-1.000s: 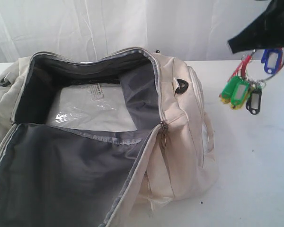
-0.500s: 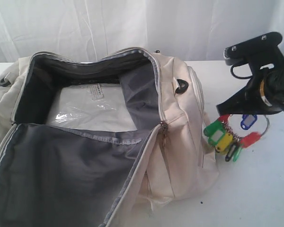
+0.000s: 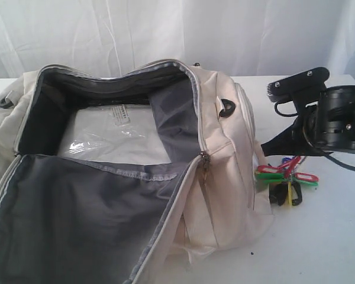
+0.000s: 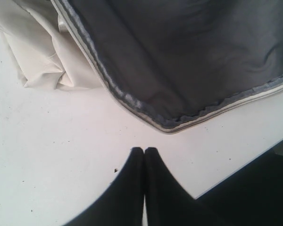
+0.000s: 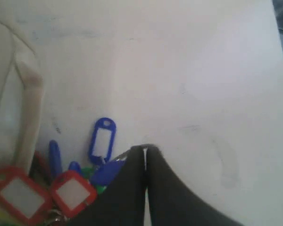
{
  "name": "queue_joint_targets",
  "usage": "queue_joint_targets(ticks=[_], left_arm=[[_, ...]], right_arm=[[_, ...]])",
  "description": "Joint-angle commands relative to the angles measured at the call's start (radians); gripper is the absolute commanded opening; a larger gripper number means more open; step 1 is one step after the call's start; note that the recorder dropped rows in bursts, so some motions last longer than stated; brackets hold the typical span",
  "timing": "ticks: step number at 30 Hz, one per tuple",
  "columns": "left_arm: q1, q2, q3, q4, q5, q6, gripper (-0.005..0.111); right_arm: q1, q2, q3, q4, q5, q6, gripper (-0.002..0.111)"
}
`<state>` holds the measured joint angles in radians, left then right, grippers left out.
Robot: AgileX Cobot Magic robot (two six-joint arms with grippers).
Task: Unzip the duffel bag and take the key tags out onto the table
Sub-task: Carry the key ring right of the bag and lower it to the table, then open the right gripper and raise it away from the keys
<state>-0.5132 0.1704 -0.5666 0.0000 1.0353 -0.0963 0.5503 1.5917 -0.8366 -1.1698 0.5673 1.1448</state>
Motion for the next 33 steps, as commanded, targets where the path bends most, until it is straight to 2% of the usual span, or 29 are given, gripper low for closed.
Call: queue_joint_targets(ticks=[1,4,8,13,18,22,25,33], left_arm=[[0.002,-0.008,-0.005,0.006,0.011,-0.004,0.0],[0.002,-0.008,-0.005,0.008,0.004,-0.004,0.0],[0.002,-0.008,-0.005,0.008,0.004,-0.004,0.0],[0.002,-0.008,-0.005,0.008,0.004,-0.004,0.0],[0.002,-0.008,-0.005,0.008,0.004,-0.004,0.0],[0.002,-0.008,-0.005,0.008,0.004,-0.004,0.0],[0.002,-0.008,-0.005,0.006,0.004,-0.004,0.0],[0.002,-0.008,-0.005,0.006,0.004,-0.004,0.0]], right_arm=[[-0.021,0.0,0.002,-0.119,0.09,0.125,0.0],[-0.043,0.0,0.002,-0.121,0.066,0.122,0.0],[-0.052,0.006,0.002,-0.087,-0.15,0.114,0.0],[-0.052,0.006,0.002,-0.108,-0.104,0.114,0.001],[-0.052,0.006,0.002,-0.055,-0.107,0.114,0.022],[-0.052,0.006,0.002,-0.024,-0.114,0.114,0.047],[-0.052,0.004,0.001,-0.007,-0.08,0.115,0.06],[-0.05,-0.073,0.001,0.092,-0.066,0.068,0.062]])
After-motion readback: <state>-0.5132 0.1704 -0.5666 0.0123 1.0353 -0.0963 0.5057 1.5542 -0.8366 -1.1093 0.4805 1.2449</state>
